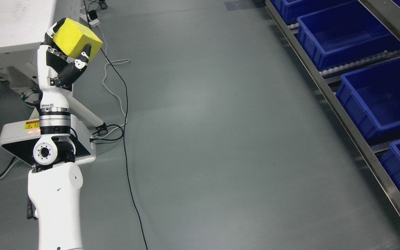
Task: Move yellow foam block to right shelf middle
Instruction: 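Hold the cube raised in the left hand while turning to the shelves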
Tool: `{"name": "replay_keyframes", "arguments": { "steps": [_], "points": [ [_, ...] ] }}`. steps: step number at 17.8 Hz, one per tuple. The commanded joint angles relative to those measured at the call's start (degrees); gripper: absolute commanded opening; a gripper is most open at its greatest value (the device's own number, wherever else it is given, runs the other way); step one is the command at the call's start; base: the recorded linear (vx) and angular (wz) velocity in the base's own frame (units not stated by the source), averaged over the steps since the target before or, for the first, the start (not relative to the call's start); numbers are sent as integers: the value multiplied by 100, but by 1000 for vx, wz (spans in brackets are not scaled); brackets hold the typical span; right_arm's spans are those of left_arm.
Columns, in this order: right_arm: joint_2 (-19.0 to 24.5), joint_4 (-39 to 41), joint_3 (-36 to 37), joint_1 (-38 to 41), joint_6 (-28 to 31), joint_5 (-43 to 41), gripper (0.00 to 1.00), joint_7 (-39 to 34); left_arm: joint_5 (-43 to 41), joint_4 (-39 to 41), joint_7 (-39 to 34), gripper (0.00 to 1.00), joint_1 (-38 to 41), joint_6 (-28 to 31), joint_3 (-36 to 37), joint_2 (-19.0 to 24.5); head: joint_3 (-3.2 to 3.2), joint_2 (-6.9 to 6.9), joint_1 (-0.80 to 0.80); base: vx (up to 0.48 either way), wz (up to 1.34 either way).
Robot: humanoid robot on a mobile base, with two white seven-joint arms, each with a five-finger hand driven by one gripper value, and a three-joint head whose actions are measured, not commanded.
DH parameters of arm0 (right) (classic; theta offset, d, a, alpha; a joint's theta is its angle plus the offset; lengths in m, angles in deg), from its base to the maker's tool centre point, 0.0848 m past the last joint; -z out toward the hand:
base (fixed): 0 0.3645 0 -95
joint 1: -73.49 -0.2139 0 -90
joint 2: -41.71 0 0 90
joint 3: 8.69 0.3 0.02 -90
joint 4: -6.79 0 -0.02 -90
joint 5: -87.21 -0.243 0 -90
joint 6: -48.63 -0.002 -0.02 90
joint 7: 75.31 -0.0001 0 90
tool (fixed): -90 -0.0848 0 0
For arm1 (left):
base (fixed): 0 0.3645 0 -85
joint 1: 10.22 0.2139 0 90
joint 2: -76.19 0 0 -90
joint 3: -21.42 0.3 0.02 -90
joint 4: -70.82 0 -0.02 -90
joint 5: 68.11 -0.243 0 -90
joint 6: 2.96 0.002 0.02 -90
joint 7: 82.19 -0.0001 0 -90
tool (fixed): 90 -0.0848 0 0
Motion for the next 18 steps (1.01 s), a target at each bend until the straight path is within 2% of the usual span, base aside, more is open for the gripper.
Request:
{"name": "replay_keyframes", "arguments": {
  "steps": [1, 12, 18],
  "points": [
    [-100, 100, 0, -17, 4, 0, 100, -5, 8, 110, 3, 44, 22, 1, -93, 100, 0, 0, 0, 111, 436],
    [-100, 100, 0, -17, 4, -9, 100, -5, -1, 102, 3, 45, 57, 1, -84, 100, 0, 0, 0, 155, 91],
    [-100, 100, 0, -17, -4, 0, 100, -5, -1, 101, 3, 45, 57, 10, -40, 100, 0, 0, 0, 275, -177]
  ]
}}
